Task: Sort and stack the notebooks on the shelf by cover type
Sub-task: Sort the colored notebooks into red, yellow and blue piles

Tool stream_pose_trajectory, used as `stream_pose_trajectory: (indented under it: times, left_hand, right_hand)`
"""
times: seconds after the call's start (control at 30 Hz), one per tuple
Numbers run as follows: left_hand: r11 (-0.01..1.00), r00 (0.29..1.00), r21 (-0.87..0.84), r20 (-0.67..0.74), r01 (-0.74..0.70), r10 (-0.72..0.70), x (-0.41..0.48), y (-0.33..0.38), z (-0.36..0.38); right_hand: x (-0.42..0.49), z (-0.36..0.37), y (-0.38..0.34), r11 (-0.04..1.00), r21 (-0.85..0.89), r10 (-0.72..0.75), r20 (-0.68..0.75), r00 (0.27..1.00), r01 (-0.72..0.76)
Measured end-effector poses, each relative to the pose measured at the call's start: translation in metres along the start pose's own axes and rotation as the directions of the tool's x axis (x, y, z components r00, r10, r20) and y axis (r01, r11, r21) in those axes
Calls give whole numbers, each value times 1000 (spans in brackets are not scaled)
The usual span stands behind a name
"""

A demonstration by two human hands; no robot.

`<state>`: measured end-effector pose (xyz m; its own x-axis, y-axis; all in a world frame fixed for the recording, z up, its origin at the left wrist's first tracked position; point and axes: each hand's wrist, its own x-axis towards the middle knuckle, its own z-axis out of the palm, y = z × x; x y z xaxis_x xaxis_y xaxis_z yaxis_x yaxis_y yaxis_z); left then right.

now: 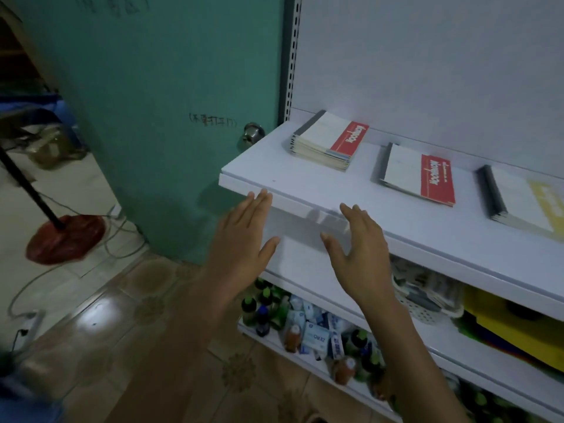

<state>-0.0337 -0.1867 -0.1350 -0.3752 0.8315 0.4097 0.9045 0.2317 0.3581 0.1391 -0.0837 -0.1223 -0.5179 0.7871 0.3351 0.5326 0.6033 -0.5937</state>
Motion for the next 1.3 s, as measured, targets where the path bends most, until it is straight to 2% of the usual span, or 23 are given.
stream_pose_trajectory:
  times: [0.13,0.3,0.4,0.53,0.57,0.63,0.7,0.83,0.93,1.03,1.13,1.3]
  left_hand:
    - [989,998,-130,8,-68,69,39,-7,8]
    - [970,992,-214,34,-112,122,98,-23,16]
    - [964,996,-262,61,-41,59,134,-40,18]
    - [944,991,-324,132,67,-26,184,-60,26]
    - [934,991,-349,131,81,-37,196,-64,29]
    - [907,991,-411,132,88,-37,217,-69,38]
    - [884,991,-462,136,72,-9,232,-73,47]
    - [775,987,-613,141,152,-81,260,-79,63]
    - [678,979,-709,101,194,-174,281,-84,70]
    - [615,983,-770,83,169,-166,293,-86,71]
    - [582,989,-801,82,141,-127,297,-87,70]
    - [508,993,-853,104,119,-58,293,-94,65]
  right_hand:
    - [32,5,9,998,-25,58,-53,997,-59]
    - [102,26,19,989,48,144,-156,977,-138]
    - [158,38,23,986,79,162,-235,958,-148]
    - [227,45,35,951,235,263,-272,926,-202]
    - [243,45,40,915,319,332,-250,909,-247]
    - [270,44,46,753,549,511,-139,848,-364]
    - [289,43,53,620,636,617,-32,786,-461]
    - [300,46,66,620,539,660,34,750,-570]
    - [298,46,70,692,435,634,16,774,-576]
    - [291,43,66,714,421,626,-26,780,-559]
    - [277,42,53,725,416,637,-101,764,-549]
    - [253,27,16,754,346,653,-308,692,-558]
